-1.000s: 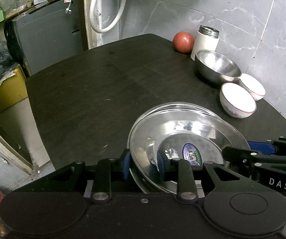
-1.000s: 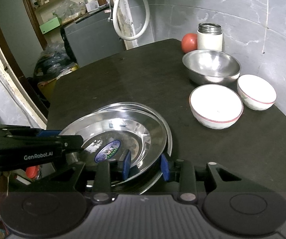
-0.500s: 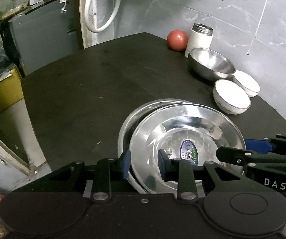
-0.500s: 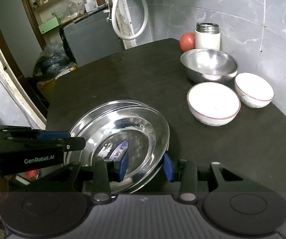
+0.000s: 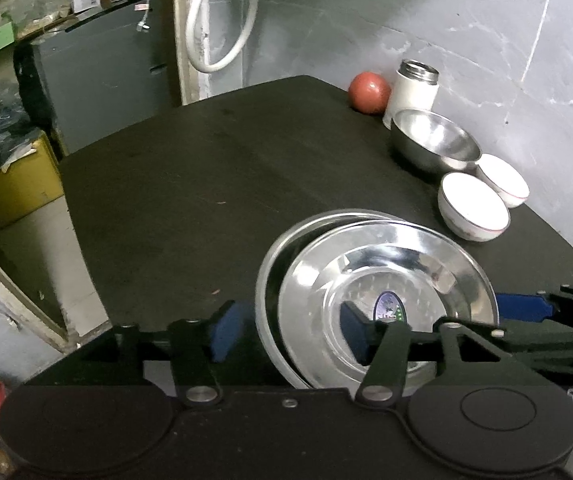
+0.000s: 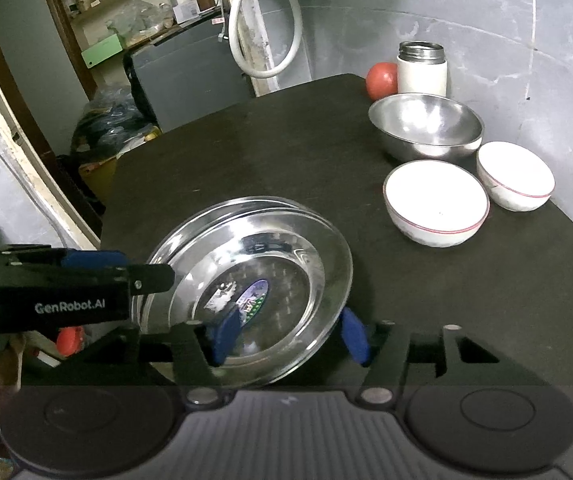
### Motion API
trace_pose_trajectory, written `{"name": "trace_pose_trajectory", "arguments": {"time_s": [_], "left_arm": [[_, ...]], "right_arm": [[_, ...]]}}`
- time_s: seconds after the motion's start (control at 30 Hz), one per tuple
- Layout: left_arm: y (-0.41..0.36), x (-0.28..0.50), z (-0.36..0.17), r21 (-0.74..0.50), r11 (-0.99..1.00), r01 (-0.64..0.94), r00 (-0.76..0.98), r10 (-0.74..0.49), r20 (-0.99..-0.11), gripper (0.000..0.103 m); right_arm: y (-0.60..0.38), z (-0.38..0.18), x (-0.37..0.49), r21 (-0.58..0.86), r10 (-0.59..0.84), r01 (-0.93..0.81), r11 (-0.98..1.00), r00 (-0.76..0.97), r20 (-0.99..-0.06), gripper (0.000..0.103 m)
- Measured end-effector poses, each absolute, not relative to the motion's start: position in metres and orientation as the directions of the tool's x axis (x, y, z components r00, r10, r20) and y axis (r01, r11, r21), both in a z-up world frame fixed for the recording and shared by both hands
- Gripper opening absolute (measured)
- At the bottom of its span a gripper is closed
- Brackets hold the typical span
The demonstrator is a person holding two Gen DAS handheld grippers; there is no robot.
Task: Organize plates and bowls
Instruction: 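Open both grippers to release the stickered plate on the stack, then move both grippers toward the rim of the steel mixing bowl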
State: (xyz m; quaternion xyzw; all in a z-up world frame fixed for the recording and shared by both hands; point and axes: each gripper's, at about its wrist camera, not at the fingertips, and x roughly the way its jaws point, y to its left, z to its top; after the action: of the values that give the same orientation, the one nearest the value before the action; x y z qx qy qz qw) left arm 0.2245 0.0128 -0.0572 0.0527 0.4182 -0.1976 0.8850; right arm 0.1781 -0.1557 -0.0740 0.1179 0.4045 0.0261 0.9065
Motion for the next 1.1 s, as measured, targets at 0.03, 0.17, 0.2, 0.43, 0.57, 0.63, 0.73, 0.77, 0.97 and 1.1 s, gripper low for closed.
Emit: {"name": "trace_pose_trajectory", "arguments": {"time_s": [0.03,0.17,0.2,0.43,0.57,0.63,0.73,0.77,0.97,1.1], "left_arm": [[0.014,0.225,-0.057,-0.071,0.918,0.390,0.575,-0.303,-0.760,0.064],[0.018,0.225,-0.054,-0.072,0.925,0.374,0.585,-0.295,-0.755,0.076],[0.019,0.226,-0.054,-0.072,0.926,0.370,0.588,-0.293,-0.754,0.079],[0.019,0.227,-0.052,-0.061,0.934,0.353,0.604,-0.277,-0.748,0.093],[0.019,0.228,-0.051,-0.055,0.935,0.351,0.611,-0.273,-0.743,0.098],[0.018,0.228,-0.051,-0.050,0.936,0.349,0.615,-0.269,-0.742,0.100],[0.018,0.229,-0.051,-0.048,0.936,0.350,0.615,-0.268,-0.742,0.102],[0.018,0.229,-0.051,-0.049,0.936,0.350,0.615,-0.269,-0.742,0.102],[0.014,0.229,-0.051,-0.058,0.933,0.354,0.610,-0.277,-0.742,0.102],[0.010,0.229,-0.051,-0.067,0.933,0.353,0.606,-0.283,-0.743,0.102]], "right_arm": [[-0.155,-0.074,0.178,0.235,0.143,0.047,0.971,0.671,-0.728,0.068],[-0.155,-0.072,0.177,0.232,0.140,0.046,0.972,0.680,-0.720,0.082],[-0.155,-0.071,0.176,0.231,0.138,0.047,0.972,0.682,-0.718,0.084],[-0.159,-0.069,0.174,0.229,0.127,0.060,0.972,0.685,-0.717,0.092],[-0.163,-0.067,0.170,0.231,0.119,0.072,0.970,0.689,-0.715,0.101],[-0.166,-0.067,0.168,0.231,0.112,0.084,0.969,0.688,-0.718,0.102],[-0.171,-0.066,0.164,0.226,0.095,0.105,0.968,0.684,-0.723,0.103],[-0.172,-0.066,0.162,0.224,0.088,0.113,0.968,0.683,-0.725,0.103],[-0.182,-0.067,0.152,0.210,0.047,0.161,0.964,0.678,-0.733,0.103],[-0.190,-0.062,0.148,0.202,0.020,0.180,0.963,0.696,-0.718,0.103]]}}
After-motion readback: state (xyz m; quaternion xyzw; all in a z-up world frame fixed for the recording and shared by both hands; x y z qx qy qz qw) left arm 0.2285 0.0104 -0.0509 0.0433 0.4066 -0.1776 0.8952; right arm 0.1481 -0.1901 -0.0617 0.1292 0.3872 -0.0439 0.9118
